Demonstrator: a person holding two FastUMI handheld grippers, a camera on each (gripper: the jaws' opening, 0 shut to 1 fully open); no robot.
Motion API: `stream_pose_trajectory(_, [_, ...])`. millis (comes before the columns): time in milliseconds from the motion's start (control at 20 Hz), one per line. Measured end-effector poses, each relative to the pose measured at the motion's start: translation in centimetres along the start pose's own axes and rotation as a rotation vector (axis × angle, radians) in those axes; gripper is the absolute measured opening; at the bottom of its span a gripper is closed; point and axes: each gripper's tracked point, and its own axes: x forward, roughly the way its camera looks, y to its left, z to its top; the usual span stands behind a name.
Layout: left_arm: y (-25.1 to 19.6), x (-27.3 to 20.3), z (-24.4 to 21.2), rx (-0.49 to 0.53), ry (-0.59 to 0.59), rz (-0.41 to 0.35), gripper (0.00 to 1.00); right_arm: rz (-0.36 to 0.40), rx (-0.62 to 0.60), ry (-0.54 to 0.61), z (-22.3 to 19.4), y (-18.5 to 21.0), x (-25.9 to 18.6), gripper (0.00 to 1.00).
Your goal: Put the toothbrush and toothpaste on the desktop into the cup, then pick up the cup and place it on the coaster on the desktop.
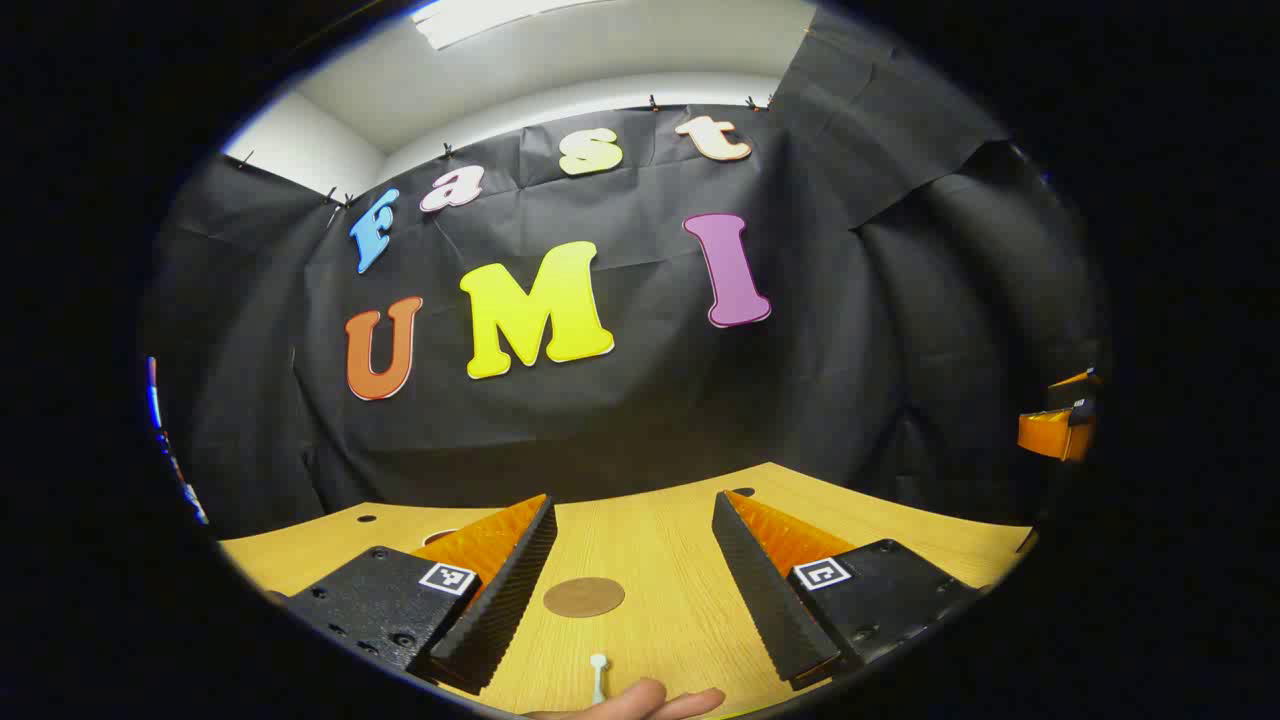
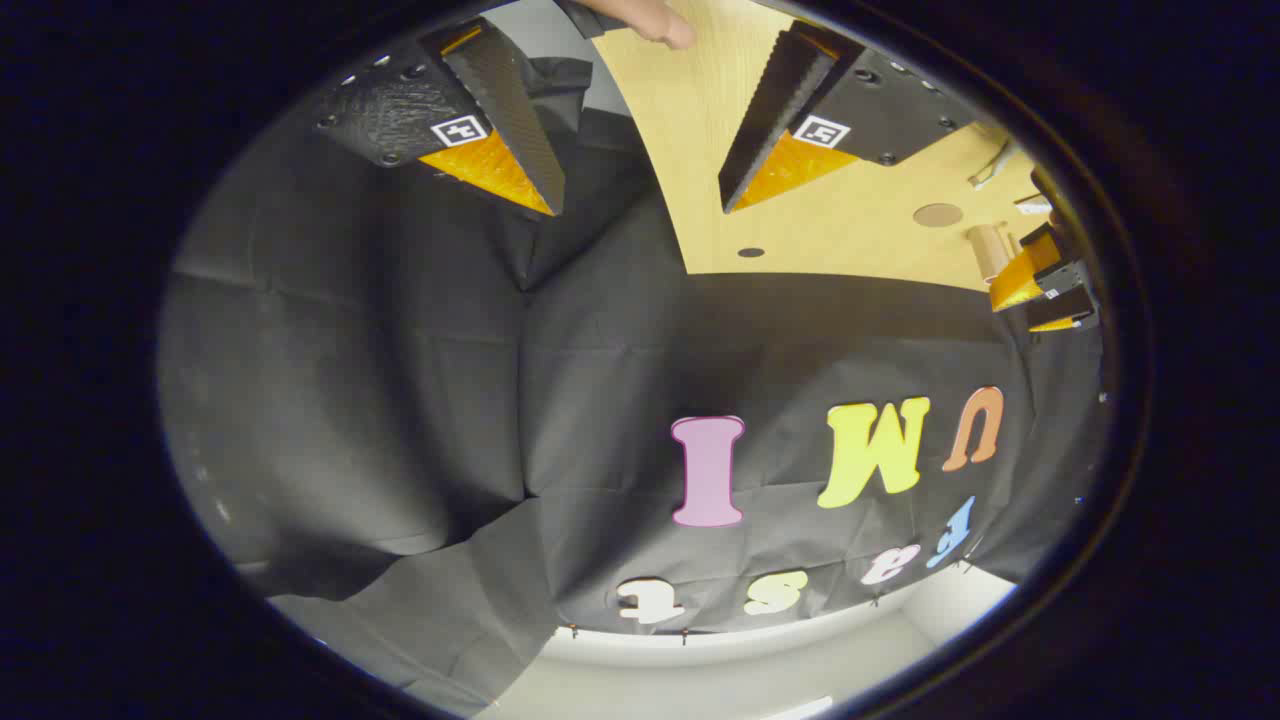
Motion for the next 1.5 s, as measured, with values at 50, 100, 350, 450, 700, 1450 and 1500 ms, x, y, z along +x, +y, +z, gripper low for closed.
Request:
stream_pose_trajectory(50, [-0.1,0.1,-0.1,-0.006,0.003,-0.002,0.99,0.004,0.0,0.003,-0.3,0.1,0.1,0.95])
stream_pose_trajectory(100, [-0.1,0.2,-0.2,-0.014,0.006,-0.002,0.99,0.002,-0.006,0.009,-0.8,0.1,0.5,0.95])
stream_pose_trajectory(350, [0.8,-0.7,-0.7,-0.079,0.052,-0.003,0.99,0.01,-0.035,0.086,-2.9,2.1,1.0,0.94])
stream_pose_trajectory(450, [2.5,-1.2,-0.2,-0.085,0.047,0.024,0.99,0.054,-0.012,0.089,-1.8,4.6,-0.1,0.94])
stream_pose_trajectory(700, [6.2,-2.8,-1.8,-0.148,0.106,-0.031,0.99,0.06,0.054,-0.018,3.2,11.1,-4.6,0.95])
stream_pose_trajectory(1450, [23.9,-9.3,-3.9,-0.044,0.089,0.219,0.98,0.229,-0.109,-0.025,1.4,30.2,-7.7,0.95])
stream_pose_trajectory(1500, [23.7,-9.4,-4.3,-0.041,0.1,0.216,0.98,0.229,-0.113,-0.028,1.2,30.4,-8.0,0.95])
